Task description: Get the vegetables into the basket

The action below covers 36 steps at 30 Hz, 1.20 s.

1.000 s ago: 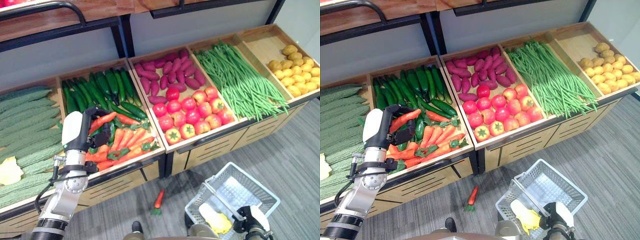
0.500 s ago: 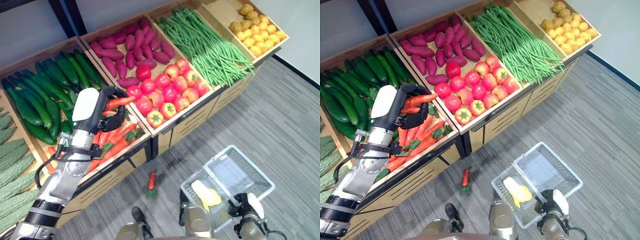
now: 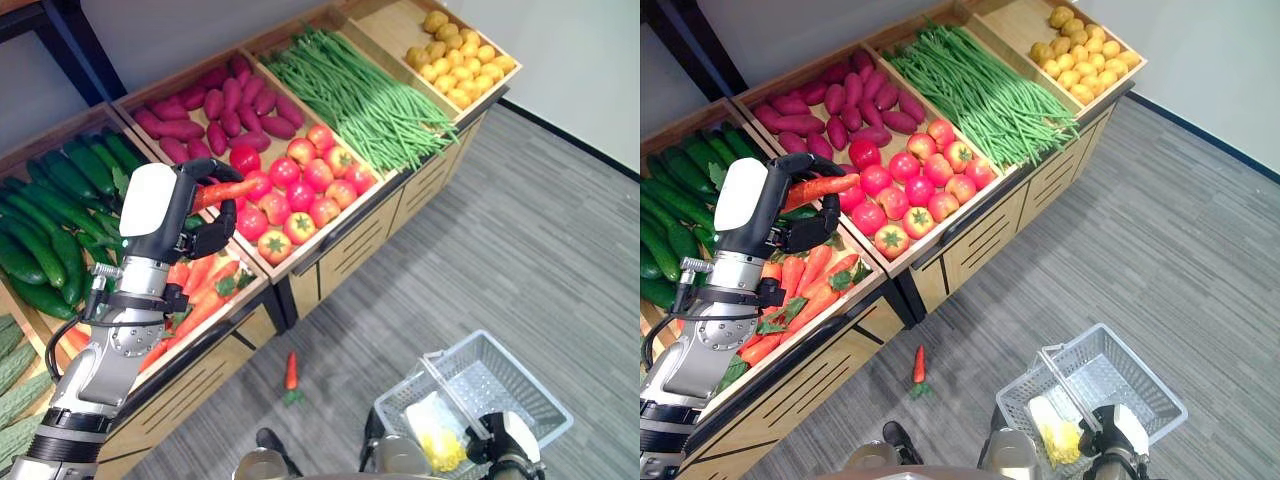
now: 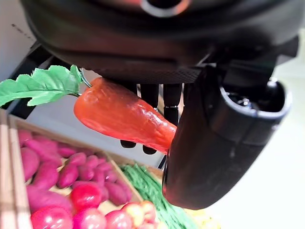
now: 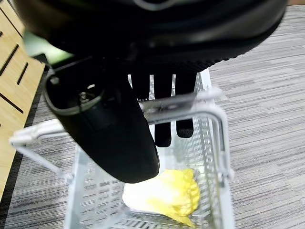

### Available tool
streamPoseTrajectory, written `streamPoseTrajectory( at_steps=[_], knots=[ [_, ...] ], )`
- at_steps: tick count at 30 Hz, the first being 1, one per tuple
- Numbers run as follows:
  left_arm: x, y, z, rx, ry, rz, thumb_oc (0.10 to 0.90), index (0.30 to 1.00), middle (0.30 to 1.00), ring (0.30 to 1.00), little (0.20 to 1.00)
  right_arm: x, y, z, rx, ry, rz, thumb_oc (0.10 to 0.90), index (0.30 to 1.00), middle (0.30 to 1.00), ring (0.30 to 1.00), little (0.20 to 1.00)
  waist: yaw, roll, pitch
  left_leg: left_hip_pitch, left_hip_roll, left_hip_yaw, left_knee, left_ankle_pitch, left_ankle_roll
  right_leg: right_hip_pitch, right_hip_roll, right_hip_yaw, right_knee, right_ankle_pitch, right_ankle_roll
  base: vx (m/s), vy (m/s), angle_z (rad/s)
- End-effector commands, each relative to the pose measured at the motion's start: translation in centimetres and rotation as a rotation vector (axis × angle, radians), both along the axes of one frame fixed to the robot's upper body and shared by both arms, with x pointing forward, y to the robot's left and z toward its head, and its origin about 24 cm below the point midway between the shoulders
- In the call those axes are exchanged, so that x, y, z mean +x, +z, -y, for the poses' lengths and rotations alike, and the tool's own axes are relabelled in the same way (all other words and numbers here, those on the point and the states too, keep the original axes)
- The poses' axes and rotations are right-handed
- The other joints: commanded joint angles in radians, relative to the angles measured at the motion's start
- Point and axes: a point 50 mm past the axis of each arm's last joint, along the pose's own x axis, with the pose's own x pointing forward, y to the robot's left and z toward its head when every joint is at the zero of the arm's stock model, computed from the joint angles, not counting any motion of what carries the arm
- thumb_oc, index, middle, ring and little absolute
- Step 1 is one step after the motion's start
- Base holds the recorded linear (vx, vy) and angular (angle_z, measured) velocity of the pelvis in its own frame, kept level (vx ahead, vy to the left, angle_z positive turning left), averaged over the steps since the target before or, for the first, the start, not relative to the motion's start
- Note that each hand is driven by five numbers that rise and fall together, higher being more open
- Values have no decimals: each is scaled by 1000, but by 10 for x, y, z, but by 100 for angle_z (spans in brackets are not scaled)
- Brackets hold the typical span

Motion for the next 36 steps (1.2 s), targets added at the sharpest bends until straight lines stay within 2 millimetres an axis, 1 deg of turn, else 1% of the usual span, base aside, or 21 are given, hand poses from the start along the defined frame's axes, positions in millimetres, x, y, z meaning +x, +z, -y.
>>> streamPoseTrajectory(
  at_steps=[1, 5, 7, 10, 12, 13, 14, 15, 16, 17, 18, 19, 20, 21, 22, 23, 24, 25, 29, 30, 36],
  knots=[
    [-9, 44, 5, 24, -55, 238, 400, 300, 300, 300, 300, 24, 13, 8, -43, -2, 131, 400, 300, 300, 300, 300, -14, -26, -43, -99, 39, -61, 135, -89, -46, 150, -75, -87, 18, -142, 85, -6, -159, -22],
    [-8, 42, 10, 9, -70, 233, 400, 300, 300, 300, 300, 21, 16, 16, -64, -18, 145, 400, 300, 300, 300, 300, -36, -14, -35, -95, 70, -52, 141, -59, -72, 158, -50, -70, 10, -158, 70, -13, -137, -12],
    [-5, 41, 14, -5, -85, 235, 400, 300, 300, 300, 300, 19, 18, 21, -82, -35, 148, 400, 300, 300, 300, 300, -50, 0, -28, -86, 83, -50, 137, -39, -86, 157, -32, -50, 11, -169, 57, -14, -154, -13],
    [-4, 40, 16, -11, -92, 234, 400, 300, 300, 300, 300, 17, 19, 24, -89, -45, 147, 400, 300, 300, 300, 300, -54, 8, -23, -82, 90, -49, 137, -29, -94, 157, -23, -45, 10, -174, 49, -18, -110, -14],
    [-1, 38, 20, -26, -104, 231, 400, 300, 300, 300, 300, 15, 21, 29, -100, -57, 150, 400, 300, 300, 300, 300, -64, 16, -13, -91, 108, -60, 160, -15, -113, 162, -8, -29, -3, -179, 37, -13, -153, -11],
    [0, 38, 22, -39, -108, 235, 400, 300, 300, 300, 300, 14, 24, 36, -113, -73, 158, 400, 300, 300, 300, 300, -63, 13, 4, -110, 121, -128, 229, -10, -134, 165, 8, 5, -14, -187, 26, -69, -88, -19],
    [0, 37, 23, -49, -111, 239, 400, 300, 300, 300, 300, 17, 26, 39, -122, -71, 164, 400, 300, 300, 300, 300, -53, 17, 18, -131, 110, -192, 236, 16, -128, 152, 12, 12, -11, -176, 20, -85, -46, -49],
    [0, 35, 23, -64, -107, 238, 400, 300, 300, 300, 300, 18, 28, 44, -136, -76, 160, 400, 300, 300, 300, 300, -37, 22, 25, -145, 70, -301, 211, 9, -124, 141, 8, 32, -5, -174, 25, -95, 64, -63],
    [-2, 33, 22, -78, -91, 238, 400, 300, 300, 300, 300, 21, 30, 46, -147, -72, 164, 400, 300, 300, 300, 300, -12, 21, 31, -156, 23, -427, 169, -23, -112, 124, 2, 68, 0, -168, 31, -45, 61, -63],
    [-2, 33, 20, -74, -74, 253, 400, 300, 300, 300, 300, 23, 31, 46, -149, -64, 175, 400, 300, 300, 300, 300, -6, 15, 34, -168, 5, -486, 138, -47, -98, 101, -8, 95, 12, -161, 37, -29, 30, -67],
    [-2, 33, 20, -74, -74, 253, 400, 300, 300, 300, 300, 23, 31, 46, -149, -64, 175, 400, 300, 300, 300, 300, -6, 15, 32, -169, 5, -486, 137, -46, -97, 98, -8, 95, 12, -160, 37, -1, 27, -99],
    [-3, 35, 20, -69, -67, 278, 400, 300, 300, 300, 300, 25, 32, 46, -155, -49, 182, 400, 300, 300, 300, 300, 15, 11, 41, -179, -18, -608, 88, -55, -91, 77, -6, 147, 25, -151, 42, 44, 44, -116],
    [-4, 37, 19, -68, -63, 291, 400, 300, 300, 300, 300, 26, 33, 47, -161, -44, 186, 400, 300, 300, 300, 300, 19, 11, 44, -195, -31, -641, 85, -50, -89, 65, -7, 159, 40, -150, 45, 45, 62, -112],
    [-5, 39, 17, -57, -51, 302, 400, 300, 300, 300, 300, 27, 33, 46, -157, -38, 190, 400, 300, 300, 300, 300, 15, 11, 43, -186, -35, -642, 77, -67, -77, 51, -6, 172, 60, -157, 48, 40, 81, -95],
    [-5, 42, 19, -54, -65, 310, 400, 300, 300, 300, 300, 24, 32, 46, -161, -54, 185, 400, 300, 300, 300, 300, 8, 13, 41, -183, -31, -617, 74, -62, -71, 52, -10, 168, 63, -156, 49, 62, 197, -99],
    [-5, 44, 26, -42, -107, 310, 400, 300, 300, 300, 300, 22, 31, 47, -158, -74, 179, 400, 300, 300, 300, 300, 6, 16, 36, -169, -50, -609, 64, -69, -55, 54, -25, 175, 65, -154, 53, 62, 182, -84],
    [-5, 43, 26, -42, -107, 310, 400, 300, 300, 300, 300, 22, 31, 47, -158, -74, 179, 400, 300, 300, 300, 300, 7, 15, 36, -167, -51, -608, 62, -70, -55, 53, -26, 176, 65, -155, 54, 68, 306, -61],
    [-6, 46, 27, -27, -115, 314, 400, 300, 300, 300, 300, 23, 30, 43, -150, -64, 179, 400, 300, 300, 300, 300, -3, 9, 31, -153, -70, -581, 60, -86, -41, 48, -44, 194, 63, -144, 68, 27, 174, -34],
    [-6, 48, 26, -15, -115, 320, 400, 300, 300, 300, 300, 25, 28, 38, -134, -57, 179, 400, 300, 300, 300, 300, 0, 0, 27, -143, -81, -552, 55, -97, -27, 27, -58, 224, 65, -128, 82, 11, 163, -27],
    [-6, 48, 26, -9, -114, 321, 400, 300, 300, 300, 300, 25, 24, 32, -115, -59, 173, 400, 300, 300, 300, 300, -3, -6, 23, -135, -91, -529, 49, -106, -16, 16, -72, 236, 62, -109, 96, 8, 177, -40],
    [-7, 49, 25, 6, -114, 322, 400, 300, 300, 300, 300, 31, 20, 20, -84, -45, 179, 400, 300, 300, 300, 300, -11, -24, 18, -121, -121, -475, 52, -135, 10, -22, -104, 276, 60, -47, 129, -12, 165, -28]
  ],
)
